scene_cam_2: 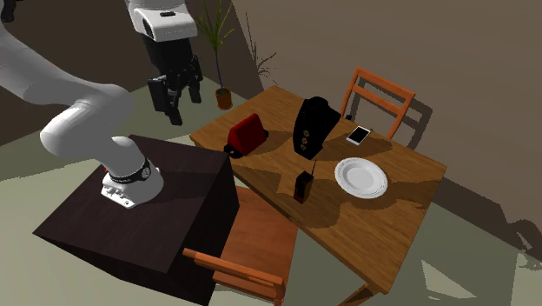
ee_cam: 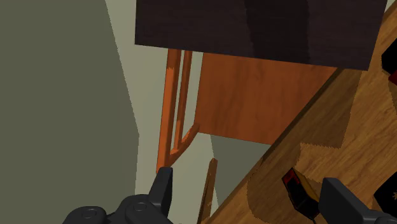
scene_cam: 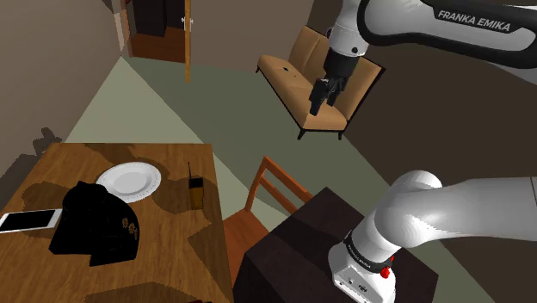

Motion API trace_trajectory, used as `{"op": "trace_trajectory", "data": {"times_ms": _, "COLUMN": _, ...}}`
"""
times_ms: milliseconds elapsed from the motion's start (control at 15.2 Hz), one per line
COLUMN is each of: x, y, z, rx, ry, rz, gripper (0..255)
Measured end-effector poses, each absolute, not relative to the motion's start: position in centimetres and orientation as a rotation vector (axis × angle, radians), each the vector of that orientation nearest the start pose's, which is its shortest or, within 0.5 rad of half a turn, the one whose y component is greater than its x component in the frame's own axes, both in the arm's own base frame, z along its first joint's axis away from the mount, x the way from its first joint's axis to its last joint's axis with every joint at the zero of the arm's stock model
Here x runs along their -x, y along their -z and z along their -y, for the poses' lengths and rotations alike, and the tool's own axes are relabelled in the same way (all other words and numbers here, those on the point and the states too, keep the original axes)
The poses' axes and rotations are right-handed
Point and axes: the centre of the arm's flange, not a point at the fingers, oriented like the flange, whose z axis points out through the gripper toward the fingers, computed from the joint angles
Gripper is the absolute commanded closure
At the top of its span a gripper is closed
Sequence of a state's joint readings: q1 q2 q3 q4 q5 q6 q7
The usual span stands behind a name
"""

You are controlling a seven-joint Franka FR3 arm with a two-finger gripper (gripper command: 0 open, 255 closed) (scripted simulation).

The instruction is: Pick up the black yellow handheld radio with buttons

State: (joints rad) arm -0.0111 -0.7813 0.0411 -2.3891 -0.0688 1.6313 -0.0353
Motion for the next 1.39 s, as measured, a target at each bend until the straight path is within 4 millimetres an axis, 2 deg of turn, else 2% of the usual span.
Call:
{"op": "trace_trajectory", "data": {"times_ms": 132, "x": -31.8, "y": -57.4, "z": -0.9, "rx": 3.238, "ry": 0.034, "rz": 0.091, "gripper": 0}}
{"op": "trace_trajectory", "data": {"times_ms": 330, "x": -33.7, "y": -55.1, "z": -2.4, "rx": 3.237, "ry": 0.027, "rz": 0.082, "gripper": 0}}
{"op": "trace_trajectory", "data": {"times_ms": 726, "x": -37.2, "y": -48.9, "z": -5.5, "rx": 3.235, "ry": 0.012, "rz": 0.059, "gripper": 0}}
{"op": "trace_trajectory", "data": {"times_ms": 924, "x": -39.6, "y": -46.0, "z": -7.7, "rx": 3.234, "ry": 0.005, "rz": 0.049, "gripper": 0}}
{"op": "trace_trajectory", "data": {"times_ms": 990, "x": -40.1, "y": -44.9, "z": -7.8, "rx": 3.234, "ry": 0.002, "rz": 0.045, "gripper": 0}}
{"op": "trace_trajectory", "data": {"times_ms": 1386, "x": -44.5, "y": -39.2, "z": -11.4, "rx": 3.231, "ry": -0.011, "rz": 0.023, "gripper": 0}}
